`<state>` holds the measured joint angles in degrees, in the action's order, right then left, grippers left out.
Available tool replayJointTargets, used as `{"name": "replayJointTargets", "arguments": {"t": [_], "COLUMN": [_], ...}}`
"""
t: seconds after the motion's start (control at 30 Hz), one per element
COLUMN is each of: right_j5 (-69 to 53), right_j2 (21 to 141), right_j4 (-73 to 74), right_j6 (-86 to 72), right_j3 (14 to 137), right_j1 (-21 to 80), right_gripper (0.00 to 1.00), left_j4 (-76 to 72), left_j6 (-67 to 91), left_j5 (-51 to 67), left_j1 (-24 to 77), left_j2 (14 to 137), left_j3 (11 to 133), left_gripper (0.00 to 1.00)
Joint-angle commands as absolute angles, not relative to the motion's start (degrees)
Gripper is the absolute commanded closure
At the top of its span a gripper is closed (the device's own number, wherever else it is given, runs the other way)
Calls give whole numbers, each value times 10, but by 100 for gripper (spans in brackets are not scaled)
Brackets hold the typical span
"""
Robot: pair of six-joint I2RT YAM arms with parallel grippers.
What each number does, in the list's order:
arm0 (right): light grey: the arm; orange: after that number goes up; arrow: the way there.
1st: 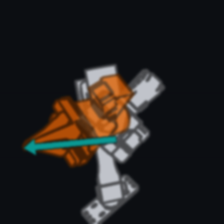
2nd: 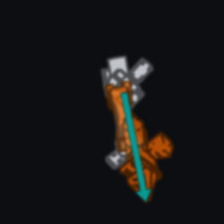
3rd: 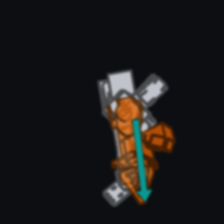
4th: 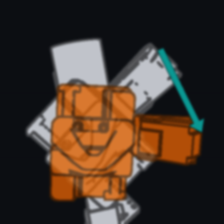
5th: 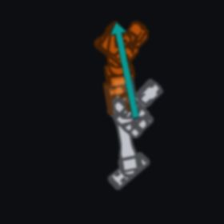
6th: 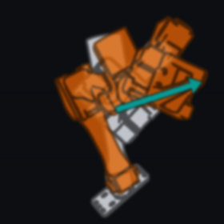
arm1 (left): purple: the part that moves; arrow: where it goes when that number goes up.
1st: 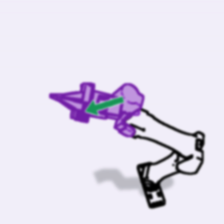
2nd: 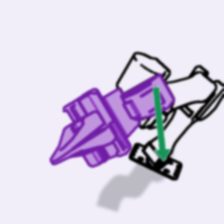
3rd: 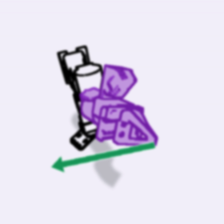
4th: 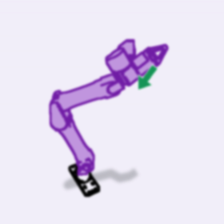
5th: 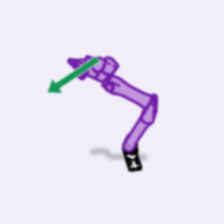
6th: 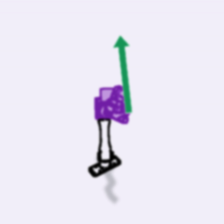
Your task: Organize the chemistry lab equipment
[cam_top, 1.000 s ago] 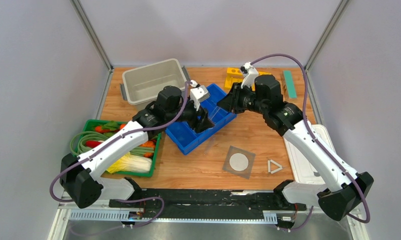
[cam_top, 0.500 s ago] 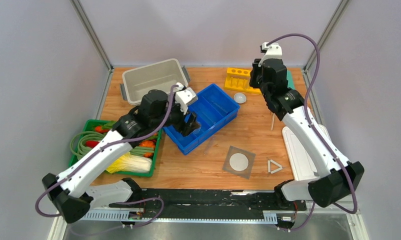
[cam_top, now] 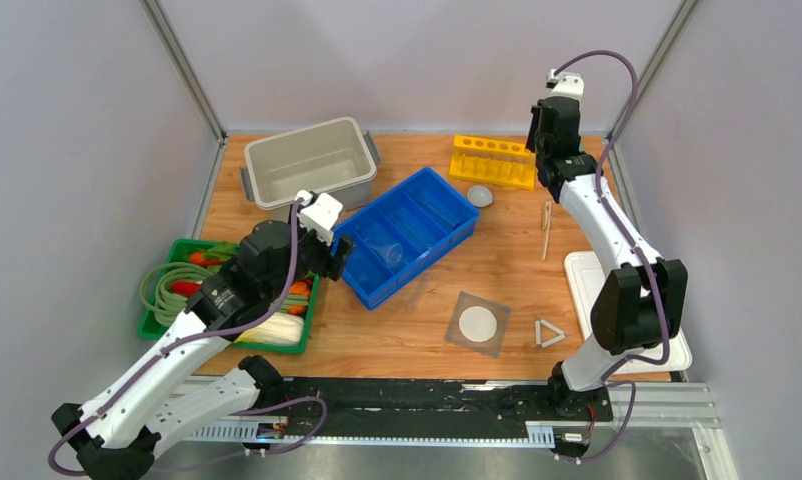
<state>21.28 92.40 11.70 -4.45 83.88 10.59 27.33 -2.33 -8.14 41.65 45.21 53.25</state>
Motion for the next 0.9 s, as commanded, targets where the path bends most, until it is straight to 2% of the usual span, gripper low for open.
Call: {"name": "replayJointTargets", "arguments": {"t": [0.0, 0.87], "right_j5": [182, 115], "right_j2": [950, 1053], "right_j4": [65, 33], "right_j6": [-48, -61], "right_j3": [887, 911], "right_j1": [92, 69], "right_gripper": [80, 80], "left_j4": [247, 250], "left_j6": [-33, -40], "left_j5": [-119, -114], "left_j1": [419, 419], "left_j2": [442, 458], "left_j3": [540, 541], "left_gripper": [23, 25]}}
